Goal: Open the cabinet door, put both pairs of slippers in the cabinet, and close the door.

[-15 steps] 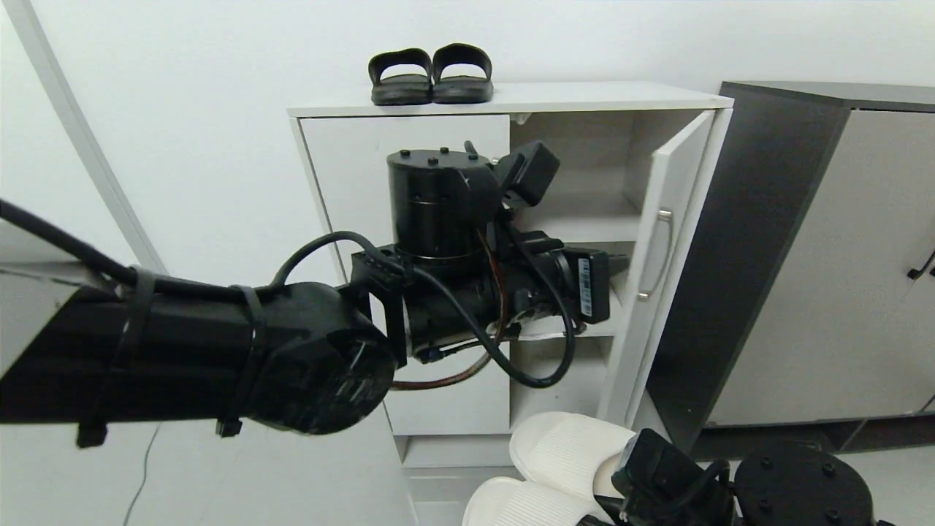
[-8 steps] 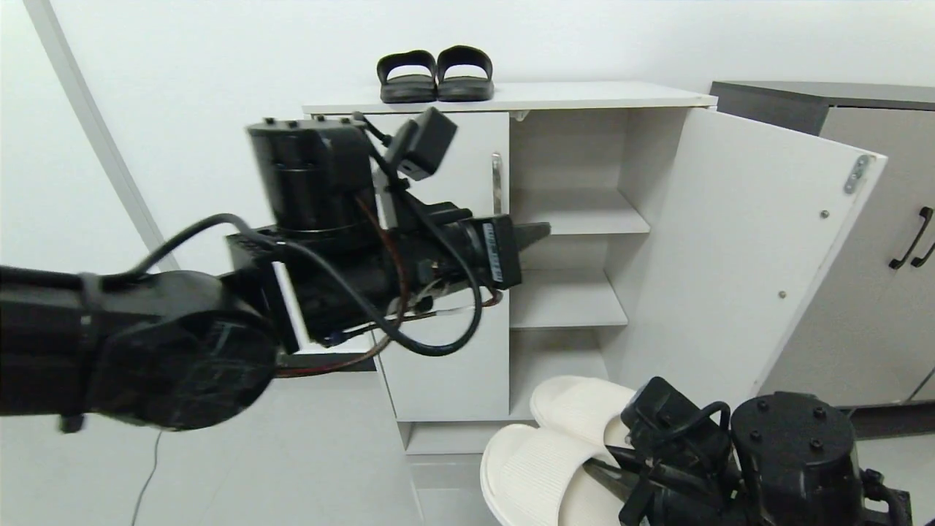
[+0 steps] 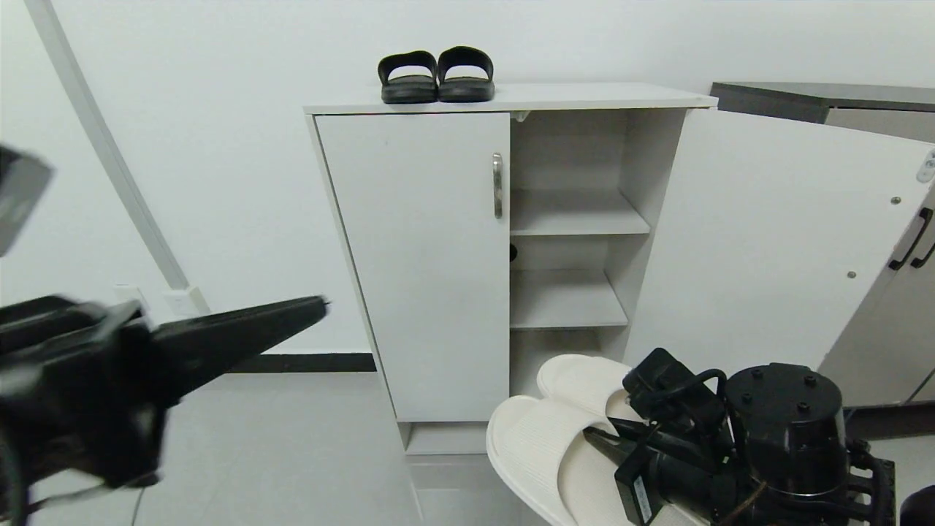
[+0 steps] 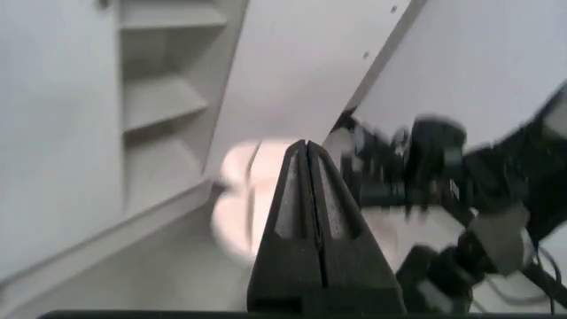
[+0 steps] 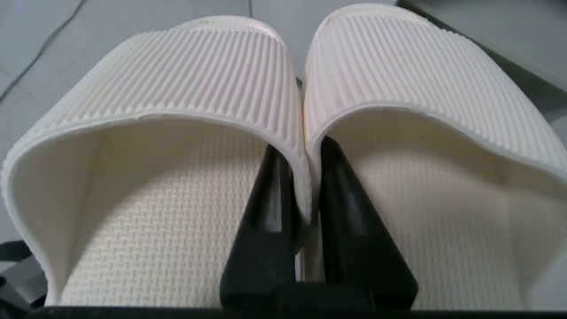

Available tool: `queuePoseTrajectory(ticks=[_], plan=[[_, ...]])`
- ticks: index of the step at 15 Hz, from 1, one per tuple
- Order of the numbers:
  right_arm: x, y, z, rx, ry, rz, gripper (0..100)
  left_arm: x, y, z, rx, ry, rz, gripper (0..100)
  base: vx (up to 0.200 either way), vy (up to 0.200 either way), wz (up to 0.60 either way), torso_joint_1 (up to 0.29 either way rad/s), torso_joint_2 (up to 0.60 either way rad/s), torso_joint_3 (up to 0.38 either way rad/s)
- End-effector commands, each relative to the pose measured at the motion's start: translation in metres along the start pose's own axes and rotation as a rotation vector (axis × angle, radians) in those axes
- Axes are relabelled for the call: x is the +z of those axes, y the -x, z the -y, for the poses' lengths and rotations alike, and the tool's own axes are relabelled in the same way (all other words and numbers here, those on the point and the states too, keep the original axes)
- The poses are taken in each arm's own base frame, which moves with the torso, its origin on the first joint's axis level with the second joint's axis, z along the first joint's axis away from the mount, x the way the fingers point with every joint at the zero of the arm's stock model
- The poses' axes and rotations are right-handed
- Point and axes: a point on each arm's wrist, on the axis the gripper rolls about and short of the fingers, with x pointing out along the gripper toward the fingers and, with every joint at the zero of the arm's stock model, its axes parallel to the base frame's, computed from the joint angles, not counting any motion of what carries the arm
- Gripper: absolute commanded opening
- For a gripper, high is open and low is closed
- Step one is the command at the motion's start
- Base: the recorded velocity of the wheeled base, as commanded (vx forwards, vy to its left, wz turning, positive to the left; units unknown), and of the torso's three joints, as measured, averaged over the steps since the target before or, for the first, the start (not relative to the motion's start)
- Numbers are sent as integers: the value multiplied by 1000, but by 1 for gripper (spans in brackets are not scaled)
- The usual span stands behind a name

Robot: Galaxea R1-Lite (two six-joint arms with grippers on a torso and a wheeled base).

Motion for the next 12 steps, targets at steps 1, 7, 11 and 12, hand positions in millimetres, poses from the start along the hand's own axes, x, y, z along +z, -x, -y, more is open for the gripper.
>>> queuePoseTrajectory(ticks=[1,7,11,12], plan=[[1,-1,1,-5,-2,4,0,-39,108,10,249,-28,104,0,0,0,0,0,0,0],[1,-4,6,-22,-11,11,0,-139,149,10,790,-139,185,0,0,0,0,0,0,0],[0,-4,6,-21,-11,14,0,-174,139,-8,831,-148,153,0,0,0,0,0,0,0],[0,-5,5,-19,-10,12,0,-183,136,-12,835,-186,179,0,0,0,0,0,0,0]])
